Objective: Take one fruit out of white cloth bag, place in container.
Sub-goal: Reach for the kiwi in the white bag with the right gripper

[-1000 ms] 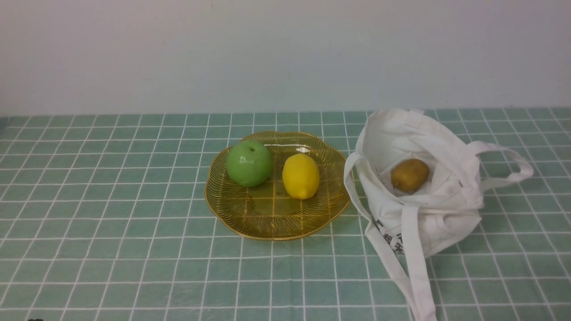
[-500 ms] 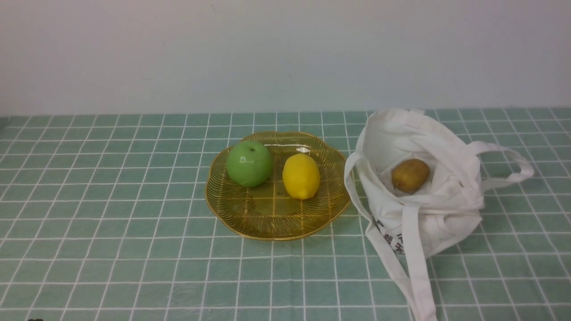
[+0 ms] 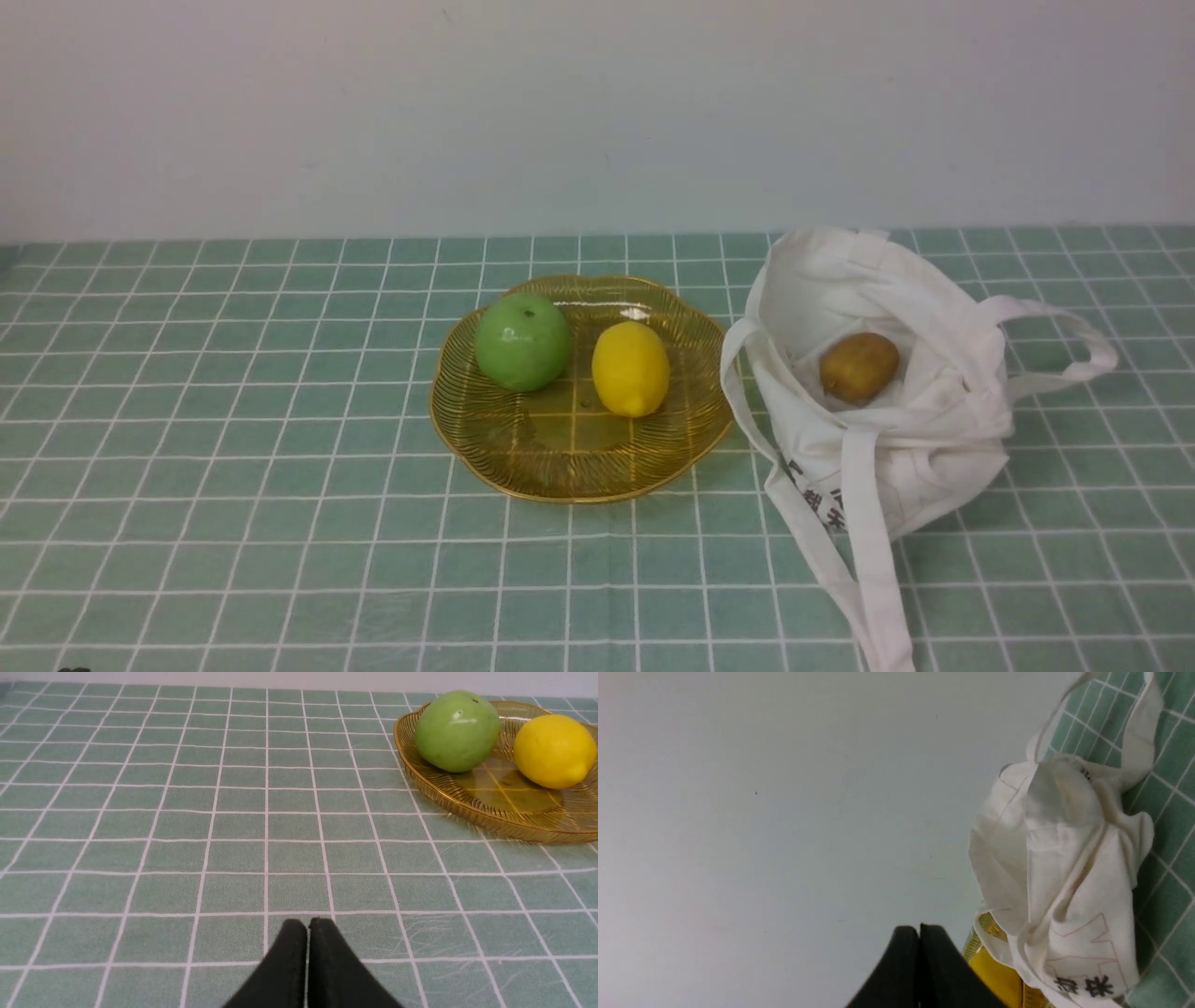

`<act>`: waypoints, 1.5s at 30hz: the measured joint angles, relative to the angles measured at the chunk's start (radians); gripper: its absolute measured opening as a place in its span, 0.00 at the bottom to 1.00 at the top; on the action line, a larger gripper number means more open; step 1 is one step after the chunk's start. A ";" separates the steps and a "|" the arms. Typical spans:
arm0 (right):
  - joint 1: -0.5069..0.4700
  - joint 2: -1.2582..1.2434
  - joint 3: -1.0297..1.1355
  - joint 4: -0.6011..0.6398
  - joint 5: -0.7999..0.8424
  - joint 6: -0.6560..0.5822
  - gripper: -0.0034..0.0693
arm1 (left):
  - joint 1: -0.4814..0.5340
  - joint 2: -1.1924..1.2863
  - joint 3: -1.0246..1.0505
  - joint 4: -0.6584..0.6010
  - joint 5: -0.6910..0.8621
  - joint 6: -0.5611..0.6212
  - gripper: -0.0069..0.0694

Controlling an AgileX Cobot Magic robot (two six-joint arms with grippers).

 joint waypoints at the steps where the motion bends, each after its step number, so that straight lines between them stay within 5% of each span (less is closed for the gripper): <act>1: 0.001 0.000 0.000 0.000 -0.018 -0.016 0.03 | 0.000 0.000 0.000 0.000 0.000 0.000 0.08; 8: 0.004 0.034 -0.229 -0.077 -0.141 -0.369 0.03 | 0.000 0.000 0.000 0.000 0.000 0.000 0.08; 10: 0.004 0.177 -0.378 -0.101 -0.061 -0.556 0.03 | 0.000 0.000 0.000 0.000 0.000 0.000 0.08; 15: 0.004 0.571 -0.615 -0.130 0.287 -0.705 0.03 | 0.000 0.000 0.000 0.000 0.000 0.000 0.08; 21: 0.010 1.081 -0.860 -0.198 0.630 -0.734 0.03 | 0.000 0.000 0.000 0.000 0.000 0.000 0.08; 31: 0.061 1.607 -1.263 -0.264 0.722 -0.757 0.06 | 0.000 0.000 0.000 0.000 0.000 0.000 0.08; 45: 0.109 2.058 -1.692 -0.580 0.904 -0.526 0.24 | 0.000 0.000 0.000 0.000 0.000 0.000 0.08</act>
